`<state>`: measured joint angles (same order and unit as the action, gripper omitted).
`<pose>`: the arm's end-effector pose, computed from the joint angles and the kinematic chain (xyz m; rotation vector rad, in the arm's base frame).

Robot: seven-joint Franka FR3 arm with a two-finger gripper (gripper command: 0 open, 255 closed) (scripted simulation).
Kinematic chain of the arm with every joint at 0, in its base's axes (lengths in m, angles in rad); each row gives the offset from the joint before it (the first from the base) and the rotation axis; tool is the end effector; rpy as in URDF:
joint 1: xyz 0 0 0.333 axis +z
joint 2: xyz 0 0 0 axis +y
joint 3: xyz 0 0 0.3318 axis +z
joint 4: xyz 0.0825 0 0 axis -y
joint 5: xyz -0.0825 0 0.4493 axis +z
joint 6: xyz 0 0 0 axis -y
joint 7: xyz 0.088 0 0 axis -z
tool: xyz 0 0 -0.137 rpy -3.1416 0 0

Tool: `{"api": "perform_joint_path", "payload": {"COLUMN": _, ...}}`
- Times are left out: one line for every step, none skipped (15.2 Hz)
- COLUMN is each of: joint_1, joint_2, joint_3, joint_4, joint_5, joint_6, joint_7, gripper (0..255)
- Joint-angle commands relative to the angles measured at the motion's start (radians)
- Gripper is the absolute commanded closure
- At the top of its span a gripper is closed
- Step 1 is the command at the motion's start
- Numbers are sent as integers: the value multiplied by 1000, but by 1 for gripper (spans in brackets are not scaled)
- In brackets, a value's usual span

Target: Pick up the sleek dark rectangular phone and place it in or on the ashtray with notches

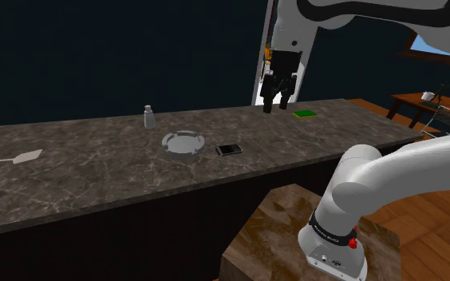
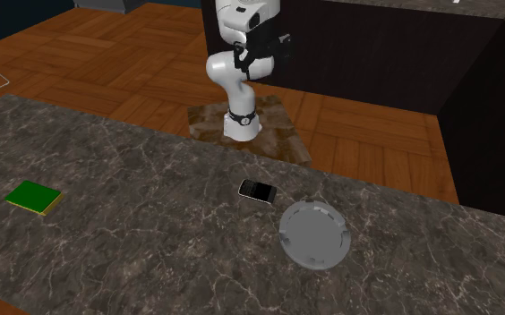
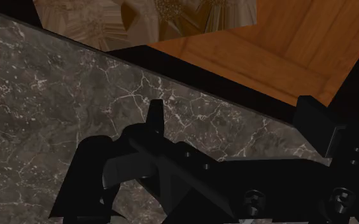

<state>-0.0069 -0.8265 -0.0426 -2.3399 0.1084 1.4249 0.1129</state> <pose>0.3313 -0.0036 0.5835 -2.9957 0.2044 0.1415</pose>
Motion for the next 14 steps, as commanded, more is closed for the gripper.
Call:
{"api": "perform_joint_path", "payload": {"joint_1": 0, "joint_2": 0, "joint_3": 0, "joint_4": 0, "joint_5": 0, "joint_6": 0, "joint_7": 0, "gripper": 0}}
{"api": "perform_joint_path", "payload": {"joint_1": 7, "joint_2": 5, "joint_3": -15, "joint_4": -24, "joint_5": -18, "joint_6": 30, "joint_7": -46, "gripper": 0}}
{"api": "perform_joint_path", "payload": {"joint_1": 15, "joint_2": 11, "joint_3": -30, "joint_4": -47, "joint_5": -36, "joint_6": 61, "joint_7": -91, "gripper": 0}}
{"api": "perform_joint_path", "payload": {"joint_1": 23, "joint_2": 20, "joint_3": -45, "joint_4": -68, "joint_5": -53, "joint_6": 92, "joint_7": -135, "gripper": 0}}
{"api": "perform_joint_path", "payload": {"joint_1": 30, "joint_2": 30, "joint_3": -60, "joint_4": -88, "joint_5": -70, "joint_6": 125, "joint_7": -179, "gripper": 0}}
{"api": "perform_joint_path", "payload": {"joint_1": 38, "joint_2": 43, "joint_3": -76, "joint_4": -106, "joint_5": -87, "joint_6": 158, "joint_7": -223, "gripper": 0}}
{"api": "perform_joint_path", "payload": {"joint_1": 45, "joint_2": 57, "joint_3": -91, "joint_4": -122, "joint_5": -103, "joint_6": 192, "joint_7": -266, "gripper": 0}}
{"api": "perform_joint_path", "payload": {"joint_1": 51, "joint_2": 74, "joint_3": -107, "joint_4": -137, "joint_5": -119, "joint_6": 227, "joint_7": -309, "gripper": 0}}
{"api": "perform_joint_path", "payload": {"joint_1": 59, "joint_2": 92, "joint_3": -123, "joint_4": -151, "joint_5": -134, "joint_6": 263, "joint_7": -352, "gripper": 0}}
{"api": "perform_joint_path", "payload": {"joint_1": 66, "joint_2": 113, "joint_3": -138, "joint_4": -163, "joint_5": -148, "joint_6": 299, "joint_7": -394, "gripper": 0}}
{"api": "perform_joint_path", "payload": {"joint_1": 73, "joint_2": 135, "joint_3": -154, "joint_4": -173, "joint_5": -161, "joint_6": 336, "joint_7": -436, "gripper": 0}}
{"api": "perform_joint_path", "payload": {"joint_1": 81, "joint_2": 159, "joint_3": -170, "joint_4": -181, "joint_5": -174, "joint_6": 374, "joint_7": -477, "gripper": 0}}
{"api": "perform_joint_path", "payload": {"joint_1": 89, "joint_2": 185, "joint_3": -185, "joint_4": -188, "joint_5": -186, "joint_6": 412, "joint_7": -519, "gripper": 0}}
{"api": "perform_joint_path", "payload": {"joint_1": 98, "joint_2": 213, "joint_3": -201, "joint_4": -193, "joint_5": -196, "joint_6": 450, "joint_7": -560, "gripper": 0}}
